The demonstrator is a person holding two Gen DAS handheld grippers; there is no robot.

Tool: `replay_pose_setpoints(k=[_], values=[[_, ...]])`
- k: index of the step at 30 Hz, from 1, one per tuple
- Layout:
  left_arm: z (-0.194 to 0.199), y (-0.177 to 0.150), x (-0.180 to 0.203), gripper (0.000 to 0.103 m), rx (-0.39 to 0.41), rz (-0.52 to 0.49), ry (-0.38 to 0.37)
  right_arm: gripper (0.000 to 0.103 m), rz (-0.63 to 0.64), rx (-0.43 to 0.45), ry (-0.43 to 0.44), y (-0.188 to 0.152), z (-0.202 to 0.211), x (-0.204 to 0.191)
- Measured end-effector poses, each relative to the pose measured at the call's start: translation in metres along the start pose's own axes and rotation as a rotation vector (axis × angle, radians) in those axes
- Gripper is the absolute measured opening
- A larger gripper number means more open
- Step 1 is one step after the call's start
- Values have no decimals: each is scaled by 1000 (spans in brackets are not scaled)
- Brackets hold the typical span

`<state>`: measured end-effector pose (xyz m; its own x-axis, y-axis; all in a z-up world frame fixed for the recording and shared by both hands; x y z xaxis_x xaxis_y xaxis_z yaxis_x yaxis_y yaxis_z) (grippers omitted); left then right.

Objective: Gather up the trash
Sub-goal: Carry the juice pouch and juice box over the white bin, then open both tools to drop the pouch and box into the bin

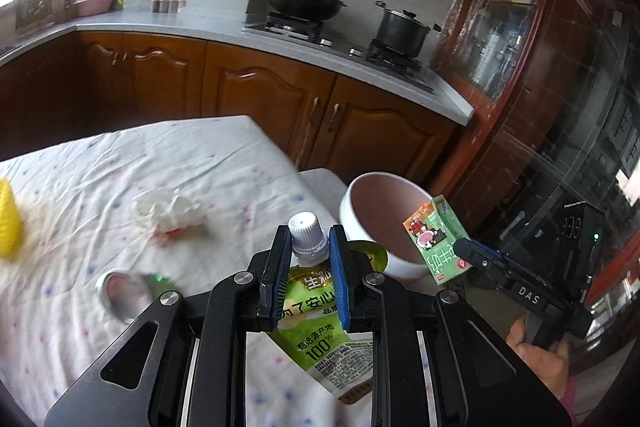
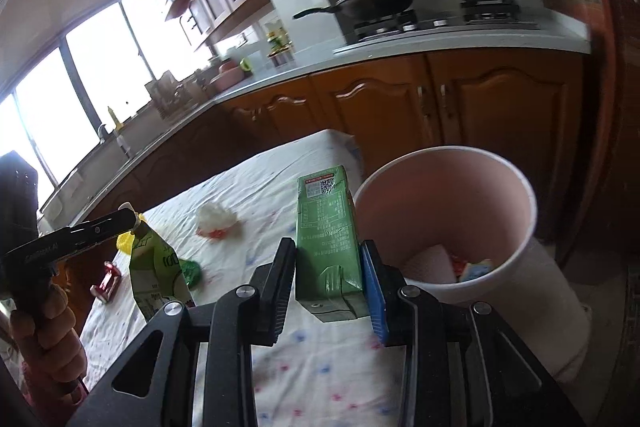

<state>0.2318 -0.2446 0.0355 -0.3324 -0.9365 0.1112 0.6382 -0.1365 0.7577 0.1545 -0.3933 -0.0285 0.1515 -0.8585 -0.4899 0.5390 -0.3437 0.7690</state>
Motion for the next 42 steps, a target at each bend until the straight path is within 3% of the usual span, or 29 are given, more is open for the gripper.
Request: replay_pose_setpoints(k=[9,15,25,42], values=[[-13,39,46,18,79,-45,2,33,-20,64,-52,24,23,34],[-39,56,79,18,76,-55,-14,33,-43,89,-74,34,27,55],[-100,62,121,18,-16,-105,-22,33,-86,73,-103,39,25,90],[-166,46,148,18,-109,-149,22,34,-128,18,-108,37,4,124]])
Point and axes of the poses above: each gripper's, at about its wrist camera, not at the fingertips, and z roughly against the way its jaws point, x to its right, y to its top, the point moved 10 cm from there along -z, roughly the way its jaws point, and after that the axes turned 15 degrees about y, right-handed, at the moved point
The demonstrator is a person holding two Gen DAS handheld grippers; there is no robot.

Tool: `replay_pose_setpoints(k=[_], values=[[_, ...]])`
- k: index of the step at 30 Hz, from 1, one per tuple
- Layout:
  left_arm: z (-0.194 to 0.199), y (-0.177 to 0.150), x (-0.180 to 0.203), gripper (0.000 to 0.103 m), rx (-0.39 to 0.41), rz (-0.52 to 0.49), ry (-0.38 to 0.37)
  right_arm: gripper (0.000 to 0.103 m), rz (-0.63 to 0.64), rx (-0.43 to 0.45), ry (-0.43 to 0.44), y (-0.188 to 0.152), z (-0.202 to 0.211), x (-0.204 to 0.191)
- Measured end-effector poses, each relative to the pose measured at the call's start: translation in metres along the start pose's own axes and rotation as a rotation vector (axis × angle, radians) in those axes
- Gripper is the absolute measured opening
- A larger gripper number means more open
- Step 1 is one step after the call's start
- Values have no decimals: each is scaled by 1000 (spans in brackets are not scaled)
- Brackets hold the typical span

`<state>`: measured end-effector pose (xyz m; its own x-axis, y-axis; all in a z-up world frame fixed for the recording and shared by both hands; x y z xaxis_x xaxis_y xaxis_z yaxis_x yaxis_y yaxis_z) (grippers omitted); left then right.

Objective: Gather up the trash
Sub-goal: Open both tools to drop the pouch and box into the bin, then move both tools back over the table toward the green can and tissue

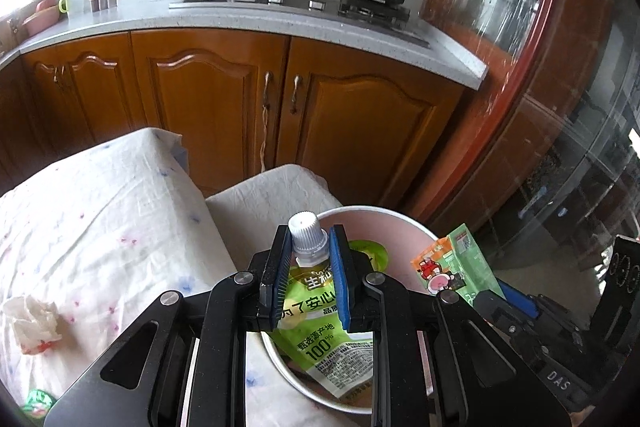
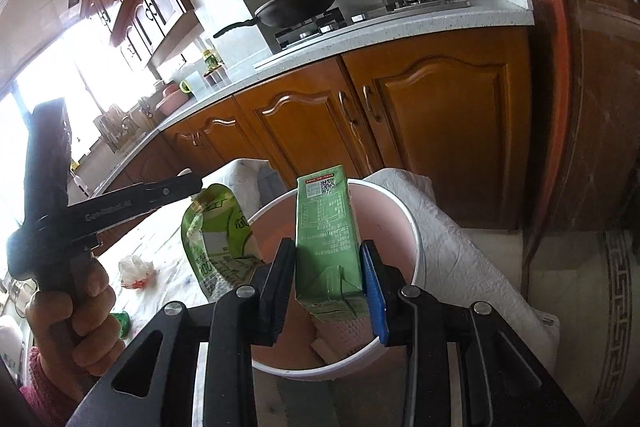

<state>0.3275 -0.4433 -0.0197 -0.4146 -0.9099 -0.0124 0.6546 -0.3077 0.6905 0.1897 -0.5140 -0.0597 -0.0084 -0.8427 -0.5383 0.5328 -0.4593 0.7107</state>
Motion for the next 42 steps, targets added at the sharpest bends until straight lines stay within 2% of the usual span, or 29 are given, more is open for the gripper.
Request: replay_pose_setpoints(k=[10,12,14,22,27,32,37,42], values=[[-14,-10,8,20,-60,-15,-7,35,-13,-32,5,-4,-8,6],[-14,-11,7,27,-67,-14,-10,37,-21,-33,9,-5,-8,8],[-13,-12,4,39,-67,-9,-1,43,-30,-31,13,-4,-8,9],[-9,-20,-3,39,-81,3,-3,44,-39,-17,23,-5,-2,9],[-1,-27,-9,44,-81,14,-6,54,-37,-7,33,-6,0,3],[11,-41,-19,48,-82,26,-3,72,-37,9,43,-7,4,-3],[26,-57,-32,52,-87,44,2,73,-37,9,51,-11,5,-12],[46,-69,-48,62,-64,72,10,79,-28,13,64,-14,7,-25]])
Point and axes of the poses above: each gripper's, at about its wrist camera, not at the fingertips, and z roughly against the way its jaws point, x to its right, y to its top, the point moved 10 cm from there along -z, roughly the way its jaws point, and after that the axes turned 15 degrees about y, right-handed, at the moved point
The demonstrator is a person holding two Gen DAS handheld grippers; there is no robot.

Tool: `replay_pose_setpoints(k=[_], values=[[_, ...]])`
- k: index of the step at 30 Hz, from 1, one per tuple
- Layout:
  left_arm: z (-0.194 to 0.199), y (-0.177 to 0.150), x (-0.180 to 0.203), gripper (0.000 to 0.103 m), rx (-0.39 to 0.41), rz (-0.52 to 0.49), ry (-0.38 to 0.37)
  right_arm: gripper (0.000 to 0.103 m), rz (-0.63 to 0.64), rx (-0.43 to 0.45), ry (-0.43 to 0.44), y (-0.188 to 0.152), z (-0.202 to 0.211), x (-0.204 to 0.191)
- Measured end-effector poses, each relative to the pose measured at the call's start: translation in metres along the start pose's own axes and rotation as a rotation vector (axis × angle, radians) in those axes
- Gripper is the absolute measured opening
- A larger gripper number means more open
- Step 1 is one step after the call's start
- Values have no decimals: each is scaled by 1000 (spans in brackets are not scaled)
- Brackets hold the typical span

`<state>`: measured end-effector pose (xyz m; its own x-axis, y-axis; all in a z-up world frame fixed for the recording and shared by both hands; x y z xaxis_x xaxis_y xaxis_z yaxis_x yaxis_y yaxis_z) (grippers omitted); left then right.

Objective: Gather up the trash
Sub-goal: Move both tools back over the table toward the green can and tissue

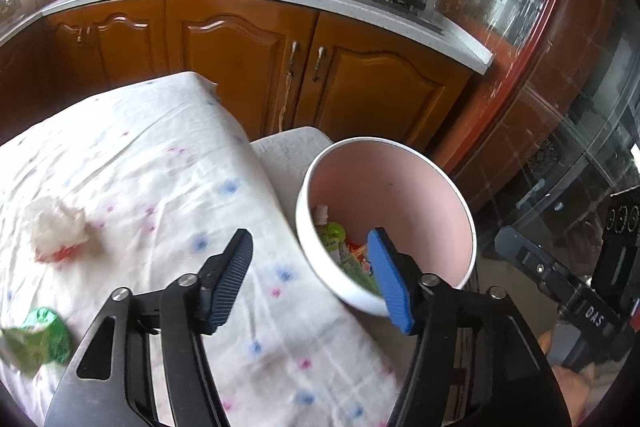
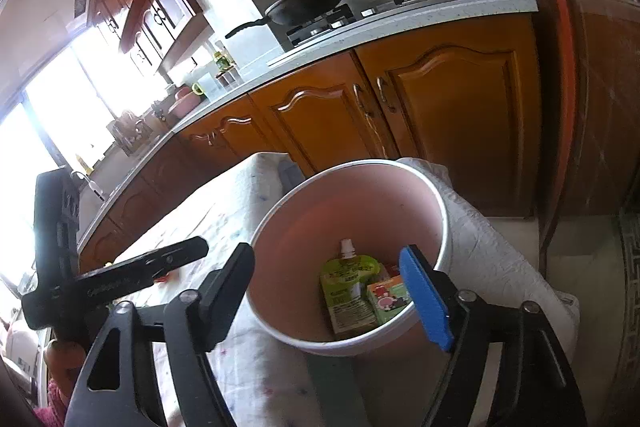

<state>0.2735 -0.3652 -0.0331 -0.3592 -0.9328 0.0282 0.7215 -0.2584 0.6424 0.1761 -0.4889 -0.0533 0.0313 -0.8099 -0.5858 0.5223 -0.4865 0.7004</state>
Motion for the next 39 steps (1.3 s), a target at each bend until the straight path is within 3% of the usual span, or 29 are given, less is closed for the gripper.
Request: replay_pose_setpoints(k=[11,21,29,33,39], values=[[46,-28,-48,66,51,68,23,89,15,7,41,-14,-1,-33],[73,-55,-99,68,66,135,48,90,39,-22,78,-33,-12,-66],[89,-81,-153,68,61,198,99,90,59,-62,108,-49,-30,-91],[92,-90,-186,68,67,221,175,90,66,-81,126,-56,-39,-102],[78,-81,-222,68,58,281,216,90,73,-109,147,-66,-55,-120]])
Point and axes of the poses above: each gripper's, at about its wrist camera, not at the fingertips, and z roughly against the way its jaws point, x to its right, y to its top, the point moved 10 cm from there along -z, roughly the way its jaws point, and after that the axes turned 15 degrees about y, right-handed, at the moved point
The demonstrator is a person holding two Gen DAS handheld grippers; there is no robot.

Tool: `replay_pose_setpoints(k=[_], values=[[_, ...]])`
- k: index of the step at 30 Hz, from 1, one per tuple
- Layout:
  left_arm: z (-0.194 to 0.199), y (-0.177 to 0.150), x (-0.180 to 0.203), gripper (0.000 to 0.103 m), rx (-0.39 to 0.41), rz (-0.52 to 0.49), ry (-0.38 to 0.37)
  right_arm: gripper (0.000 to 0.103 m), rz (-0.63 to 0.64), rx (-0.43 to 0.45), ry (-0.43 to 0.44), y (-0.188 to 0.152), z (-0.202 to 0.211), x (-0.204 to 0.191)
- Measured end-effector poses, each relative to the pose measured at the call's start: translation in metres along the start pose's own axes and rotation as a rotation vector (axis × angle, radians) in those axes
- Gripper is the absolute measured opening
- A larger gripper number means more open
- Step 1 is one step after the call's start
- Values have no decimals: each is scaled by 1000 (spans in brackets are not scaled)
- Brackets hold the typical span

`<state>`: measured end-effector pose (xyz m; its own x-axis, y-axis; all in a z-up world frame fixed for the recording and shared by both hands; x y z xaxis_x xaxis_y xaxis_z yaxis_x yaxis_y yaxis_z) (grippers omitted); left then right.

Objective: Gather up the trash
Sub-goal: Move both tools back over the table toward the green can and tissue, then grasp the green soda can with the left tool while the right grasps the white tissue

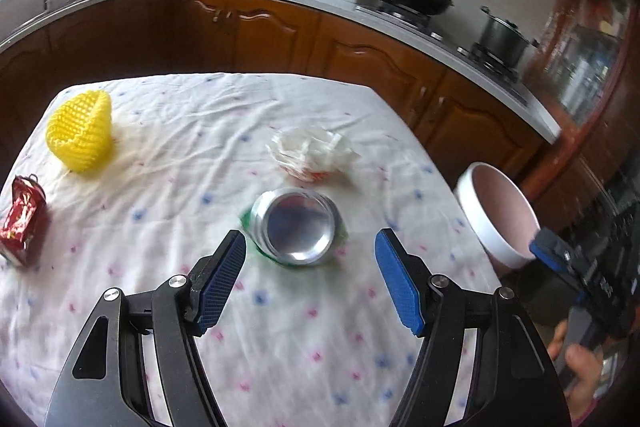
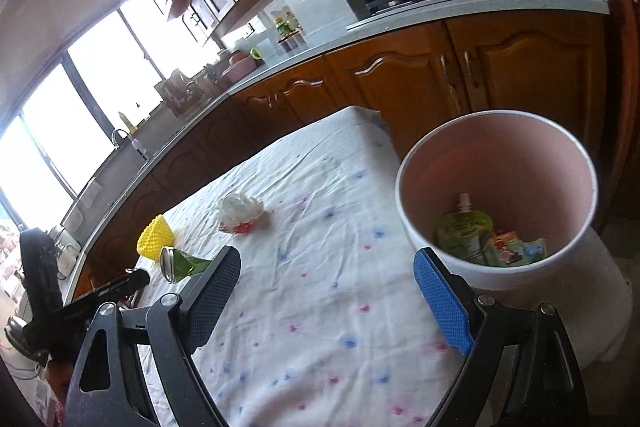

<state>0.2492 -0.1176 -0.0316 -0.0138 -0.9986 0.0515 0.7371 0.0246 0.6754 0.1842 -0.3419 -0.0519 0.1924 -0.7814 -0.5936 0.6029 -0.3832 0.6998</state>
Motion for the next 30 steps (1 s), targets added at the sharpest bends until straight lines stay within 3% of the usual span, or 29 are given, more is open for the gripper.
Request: replay_pose_setpoints(k=[8,14,22,26,30], values=[[-45,14,-5,76,-28,-15,42,90,3,-31,20,-6,-24,-15],[-27,-6,-31,80,-10,-44,70,90,8,-60,36,-11,-38,-21],[-22,-38,-84,80,-77,6,74,90,31,-107,80,-14,-72,-41],[-24,-37,-86,80,-82,-8,52,90,63,-136,103,-13,-93,-55],[-28,-36,-74,80,-78,-84,30,90,92,-156,121,-11,-114,-67]])
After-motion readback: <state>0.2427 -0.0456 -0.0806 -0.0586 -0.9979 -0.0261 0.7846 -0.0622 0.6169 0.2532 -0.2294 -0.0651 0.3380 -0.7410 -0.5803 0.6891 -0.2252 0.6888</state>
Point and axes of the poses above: each gripper's, at about its wrist camera, not at the fingertips, and z roughly against the way its jaws point, x to its right, y to its top, the point moved 10 cm from there along -z, roughly the way its jaws point, and after that the axes turned 15 degrees about y, right-handed, at the moved point
